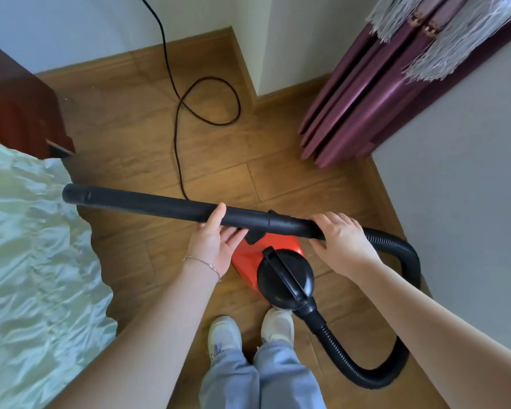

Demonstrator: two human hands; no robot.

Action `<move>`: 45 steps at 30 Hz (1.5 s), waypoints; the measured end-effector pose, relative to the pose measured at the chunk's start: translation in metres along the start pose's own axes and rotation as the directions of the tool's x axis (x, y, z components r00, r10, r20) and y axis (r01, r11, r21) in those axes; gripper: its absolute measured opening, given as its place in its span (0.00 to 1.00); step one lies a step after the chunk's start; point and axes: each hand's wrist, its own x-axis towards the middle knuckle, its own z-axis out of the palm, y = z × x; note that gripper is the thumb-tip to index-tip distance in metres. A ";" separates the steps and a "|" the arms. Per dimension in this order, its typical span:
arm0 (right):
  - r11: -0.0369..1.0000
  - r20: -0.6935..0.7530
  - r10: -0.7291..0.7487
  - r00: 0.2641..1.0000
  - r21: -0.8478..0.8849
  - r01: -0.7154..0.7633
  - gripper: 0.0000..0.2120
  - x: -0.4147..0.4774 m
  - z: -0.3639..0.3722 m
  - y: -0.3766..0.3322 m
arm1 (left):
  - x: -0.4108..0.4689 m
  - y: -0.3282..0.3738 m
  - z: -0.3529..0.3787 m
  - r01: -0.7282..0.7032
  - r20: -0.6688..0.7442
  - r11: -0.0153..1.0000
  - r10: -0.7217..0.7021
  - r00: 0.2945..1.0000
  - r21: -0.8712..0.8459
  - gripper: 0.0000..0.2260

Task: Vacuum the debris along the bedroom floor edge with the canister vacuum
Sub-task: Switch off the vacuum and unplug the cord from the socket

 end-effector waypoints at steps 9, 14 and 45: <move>0.995 0.012 -0.008 1.000 0.096 0.006 0.21 0.082 0.078 0.023 | 0.092 -0.049 -0.033 -0.182 0.026 0.719 0.222 0.975 0.671 0.11; 0.990 0.023 0.061 0.998 0.126 -0.064 0.20 0.105 0.117 0.037 | 0.125 -0.100 -0.078 -0.387 0.419 -0.287 0.057 0.906 0.876 0.23; 0.962 0.066 0.236 0.970 0.122 -0.242 0.17 0.165 0.200 0.113 | 0.145 -0.132 -0.121 -0.516 0.629 -0.526 0.046 0.776 0.676 0.27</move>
